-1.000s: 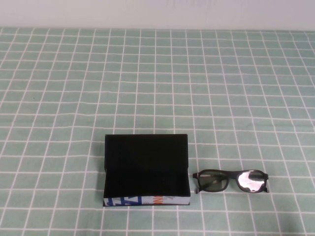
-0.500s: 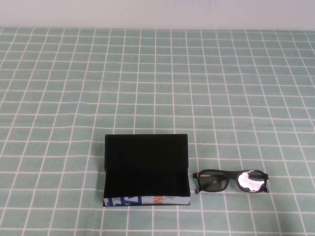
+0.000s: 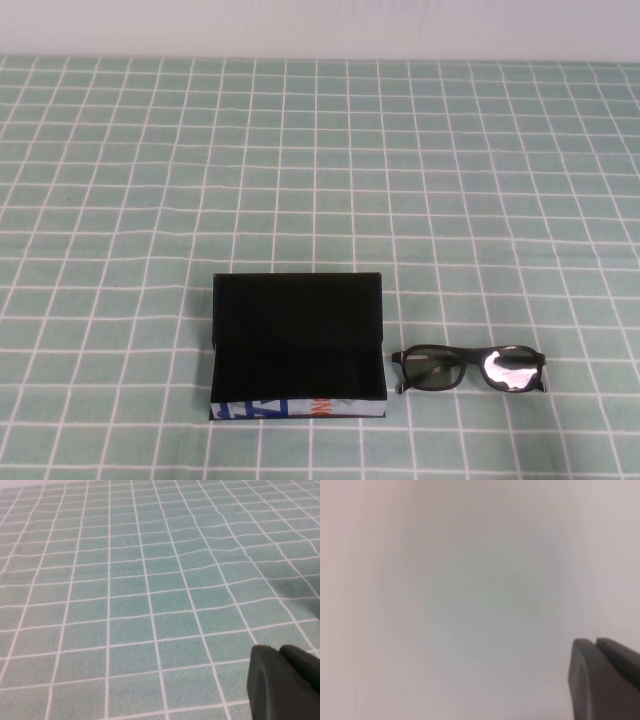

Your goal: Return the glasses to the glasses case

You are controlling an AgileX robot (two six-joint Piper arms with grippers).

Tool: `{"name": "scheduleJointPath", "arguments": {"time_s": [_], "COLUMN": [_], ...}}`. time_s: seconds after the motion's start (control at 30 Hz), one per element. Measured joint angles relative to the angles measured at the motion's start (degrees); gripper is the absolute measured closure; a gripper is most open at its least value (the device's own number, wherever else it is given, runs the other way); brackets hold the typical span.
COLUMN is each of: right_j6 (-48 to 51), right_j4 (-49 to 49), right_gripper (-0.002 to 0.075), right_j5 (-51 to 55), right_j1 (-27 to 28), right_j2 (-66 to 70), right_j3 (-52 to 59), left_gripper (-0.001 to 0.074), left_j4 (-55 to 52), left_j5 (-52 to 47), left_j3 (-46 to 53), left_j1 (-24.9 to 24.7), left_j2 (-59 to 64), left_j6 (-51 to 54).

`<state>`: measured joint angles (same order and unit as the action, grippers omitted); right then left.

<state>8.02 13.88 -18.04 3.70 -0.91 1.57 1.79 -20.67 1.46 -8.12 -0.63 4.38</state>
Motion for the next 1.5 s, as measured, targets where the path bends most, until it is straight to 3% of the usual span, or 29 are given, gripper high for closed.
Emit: {"name": "scheduleJointPath", "arguments": {"time_s": [0.2,0.4,0.73,1.07,1.33,1.5], "right_j6": [-4.3,-11.5,-19.7,-20.1,-15.2,-10.8], "right_j4": [0.6,-1.1,-4.4,-5.4,-7.1,-6.2], "right_gripper": [0.0739,0.0739,0.0739,0.0739,0.0739,0.0739], "right_j5": [-28.2,-30.9,7.5,50.4,56.5,63.9], "right_j1": [0.0,0.0,0.0,0.0,-0.1,-3.4], "right_j2": [0.0,0.0,2.8,30.2,41.3,46.6], "right_j3": [0.0,-10.3,-40.2,-59.0,-59.3,-59.9], "left_gripper": [0.0738,0.0738,0.0738,0.0738,0.0738,0.0738], "left_j4": [-0.1,-0.1,-0.1,-0.1,0.0,0.1], "left_j5": [0.0,0.0,0.0,0.0,0.0,0.0], "left_j3": [0.0,0.0,0.0,0.0,0.0,0.0], "left_j1": [0.0,0.0,0.0,0.0,0.0,0.0], "left_j2": [0.0,0.0,0.0,0.0,0.0,0.0], "left_j6": [0.0,0.0,0.0,0.0,0.0,0.0]}}
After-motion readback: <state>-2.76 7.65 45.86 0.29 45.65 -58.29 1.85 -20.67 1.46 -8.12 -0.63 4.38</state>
